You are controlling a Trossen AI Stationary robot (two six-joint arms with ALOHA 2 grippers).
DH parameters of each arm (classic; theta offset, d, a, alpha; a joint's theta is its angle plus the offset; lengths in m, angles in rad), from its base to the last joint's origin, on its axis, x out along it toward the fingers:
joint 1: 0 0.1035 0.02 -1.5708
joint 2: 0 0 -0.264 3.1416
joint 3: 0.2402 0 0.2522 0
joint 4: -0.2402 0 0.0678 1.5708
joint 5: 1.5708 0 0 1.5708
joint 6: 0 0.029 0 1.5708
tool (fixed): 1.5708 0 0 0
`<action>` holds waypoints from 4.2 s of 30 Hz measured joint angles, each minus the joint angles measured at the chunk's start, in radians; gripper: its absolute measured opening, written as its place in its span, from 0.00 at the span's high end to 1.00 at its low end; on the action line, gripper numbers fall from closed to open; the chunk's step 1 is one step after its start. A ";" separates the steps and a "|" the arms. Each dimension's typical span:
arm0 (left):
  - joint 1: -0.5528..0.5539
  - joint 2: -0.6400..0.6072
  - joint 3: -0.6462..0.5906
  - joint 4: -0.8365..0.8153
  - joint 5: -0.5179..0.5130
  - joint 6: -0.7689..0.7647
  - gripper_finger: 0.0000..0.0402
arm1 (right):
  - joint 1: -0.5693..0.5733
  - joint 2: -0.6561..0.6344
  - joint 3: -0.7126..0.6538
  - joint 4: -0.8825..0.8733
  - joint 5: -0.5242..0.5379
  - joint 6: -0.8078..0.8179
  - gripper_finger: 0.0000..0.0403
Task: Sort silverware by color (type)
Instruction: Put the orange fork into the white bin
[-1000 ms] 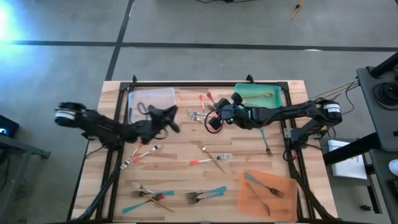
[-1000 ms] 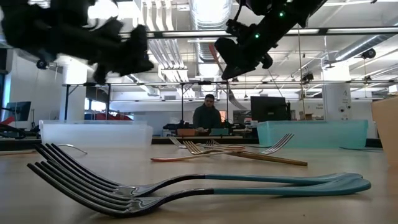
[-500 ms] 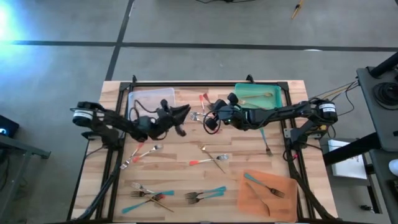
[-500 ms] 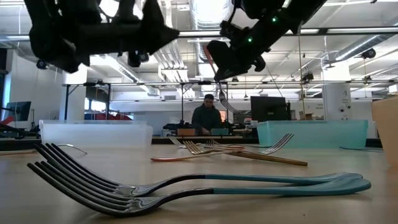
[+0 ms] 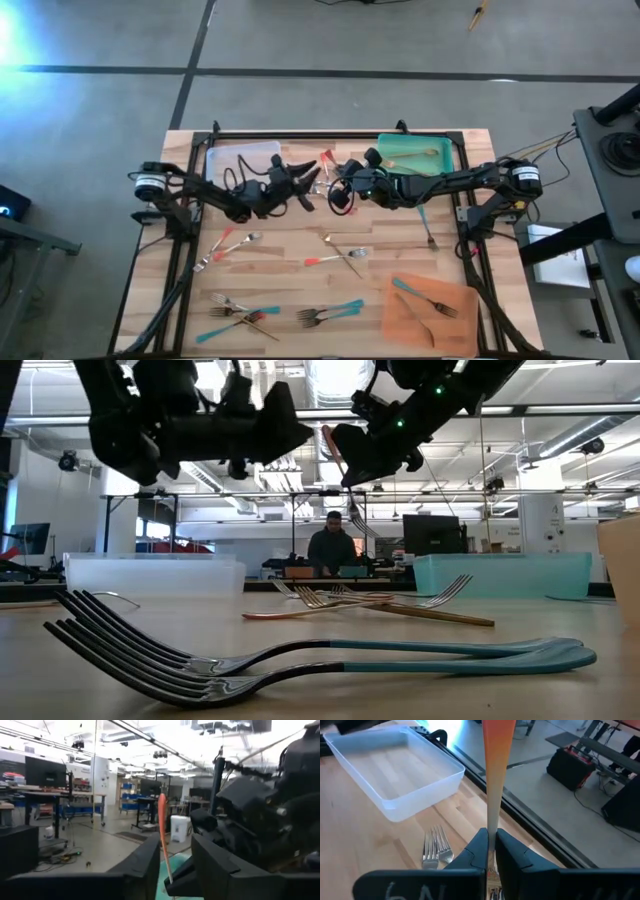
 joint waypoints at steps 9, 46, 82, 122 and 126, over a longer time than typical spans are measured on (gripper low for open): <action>0.002 0.044 0.055 -0.016 -0.110 0.045 0.57 | -0.002 0.001 0.000 0.000 -0.001 -0.014 0.97; 0.009 0.050 0.189 -0.158 -0.078 0.171 1.00 | -0.012 0.002 0.000 0.002 -0.006 -0.102 0.96; -0.008 -0.380 -0.143 -0.399 -0.692 0.257 1.00 | -0.049 -0.006 0.000 -0.290 0.002 0.059 0.70; -0.061 -0.360 -0.088 -0.401 -1.064 0.529 0.81 | -0.060 -0.006 -0.001 -0.293 0.001 0.058 0.68; -0.072 -0.390 -0.049 -0.410 -0.774 0.417 0.81 | -0.060 -0.006 -0.001 -0.294 0.001 0.058 0.68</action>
